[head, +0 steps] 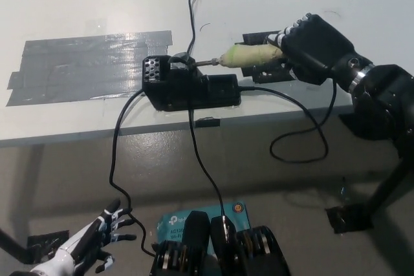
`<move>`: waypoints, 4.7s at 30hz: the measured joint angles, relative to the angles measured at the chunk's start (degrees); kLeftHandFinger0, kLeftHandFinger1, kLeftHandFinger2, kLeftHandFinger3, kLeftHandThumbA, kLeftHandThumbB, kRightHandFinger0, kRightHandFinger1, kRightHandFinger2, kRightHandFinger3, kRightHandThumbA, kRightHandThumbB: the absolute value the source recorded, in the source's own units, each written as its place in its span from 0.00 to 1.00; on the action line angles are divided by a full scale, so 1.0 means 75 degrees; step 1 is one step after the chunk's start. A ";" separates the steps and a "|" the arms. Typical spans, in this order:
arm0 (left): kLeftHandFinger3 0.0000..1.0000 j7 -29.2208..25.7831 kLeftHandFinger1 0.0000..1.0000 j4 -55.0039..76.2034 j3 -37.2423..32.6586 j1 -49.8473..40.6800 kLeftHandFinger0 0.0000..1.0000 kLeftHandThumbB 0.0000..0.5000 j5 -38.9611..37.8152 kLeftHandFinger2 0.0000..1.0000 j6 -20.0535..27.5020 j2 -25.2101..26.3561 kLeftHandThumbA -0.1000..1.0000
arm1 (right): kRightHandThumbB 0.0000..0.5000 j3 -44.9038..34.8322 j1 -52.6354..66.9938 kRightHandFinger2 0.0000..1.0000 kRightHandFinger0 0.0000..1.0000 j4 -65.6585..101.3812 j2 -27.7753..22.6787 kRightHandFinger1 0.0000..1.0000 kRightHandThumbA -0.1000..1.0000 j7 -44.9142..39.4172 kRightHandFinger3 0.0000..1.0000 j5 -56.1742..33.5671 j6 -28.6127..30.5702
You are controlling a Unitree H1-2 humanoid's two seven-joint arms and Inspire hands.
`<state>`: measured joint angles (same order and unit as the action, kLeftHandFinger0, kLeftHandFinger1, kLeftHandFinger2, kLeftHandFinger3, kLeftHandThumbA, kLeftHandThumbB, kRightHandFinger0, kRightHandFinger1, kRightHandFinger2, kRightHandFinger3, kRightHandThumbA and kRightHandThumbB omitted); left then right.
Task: The robot uses its right hand to grab and lift the soldering gun kept on the middle of the table and puts it in its base
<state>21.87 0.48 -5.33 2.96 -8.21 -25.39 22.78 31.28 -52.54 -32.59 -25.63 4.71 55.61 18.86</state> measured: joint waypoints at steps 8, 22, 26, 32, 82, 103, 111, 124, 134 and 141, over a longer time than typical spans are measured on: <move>1.00 0.0002 0.86 0.0005 -0.0017 -0.0035 0.77 0.86 0.0020 1.00 0.0001 -0.0001 1.00 | 0.13 -0.0006 -0.0116 0.26 0.00 -0.0100 0.0084 0.00 0.11 -0.0003 0.37 0.0079 -0.0011; 1.00 0.0003 0.88 0.0025 -0.0064 -0.0078 0.81 0.87 0.0110 1.00 0.0010 -0.0003 1.00 | 0.15 -0.0123 -0.0165 0.25 0.00 -0.0185 0.0416 0.00 0.00 -0.0522 0.26 0.0176 -0.0480; 1.00 0.0004 0.89 0.0024 -0.0101 -0.0082 0.83 0.86 0.0133 1.00 0.0011 -0.0003 1.00 | 0.00 -0.0114 -0.0171 0.41 0.00 -0.0254 0.0443 0.05 0.06 -0.0535 0.24 0.0183 -0.0514; 1.00 0.0004 0.87 0.0026 -0.0150 -0.0082 0.83 0.89 0.0171 0.99 0.0012 -0.0003 1.00 | 0.00 0.0008 -0.0199 0.61 0.00 -0.0425 0.0486 0.21 0.07 -0.0537 0.11 0.0224 -0.0577; 1.00 0.0017 0.90 0.0193 -0.0483 0.0066 0.94 0.85 0.0336 1.00 -0.0027 -0.0122 1.00 | 0.05 0.1800 -0.1623 0.33 0.00 -0.2655 0.1111 0.00 0.20 0.1409 0.33 0.1059 -0.0137; 1.00 0.0021 0.89 0.0194 -0.0502 0.0173 0.90 0.83 0.0369 0.99 -0.0024 -0.0119 1.00 | 0.06 0.2202 -0.2243 0.25 0.00 -0.2947 0.1294 0.01 0.23 0.1687 0.32 0.1415 -0.0023; 1.00 0.0023 0.91 0.0194 -0.0517 0.0175 0.94 0.87 0.0418 0.99 -0.0024 -0.0117 1.00 | 0.93 0.2032 -0.2084 1.00 0.96 -0.2848 0.1374 1.00 0.40 0.1396 1.00 0.1324 -0.0162; 1.00 0.0022 0.89 0.0179 -0.0521 0.0168 0.89 0.87 0.0439 0.99 -0.0025 -0.0119 1.00 | 1.00 0.1925 -0.1759 1.00 1.00 -0.1544 0.1609 1.00 0.78 -0.0725 1.00 0.1405 -0.1240; 1.00 0.0022 0.90 0.0164 -0.0502 0.0146 0.90 0.90 0.0441 1.00 -0.0024 -0.0117 1.00 | 1.00 0.1450 -0.1545 1.00 1.00 0.0431 0.1550 1.00 0.79 -0.2405 1.00 0.1384 -0.1873; 1.00 0.0021 0.88 0.0058 -0.0483 0.0128 0.84 0.92 0.0440 0.99 -0.0023 -0.0116 1.00 | 1.00 0.0915 -0.0916 1.00 1.00 0.2674 0.0963 1.00 0.86 -0.3339 1.00 0.1356 -0.2065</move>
<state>22.03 0.91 -8.95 3.92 -4.92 -25.56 21.91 38.14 -59.41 -12.54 -18.40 -20.33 65.78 3.38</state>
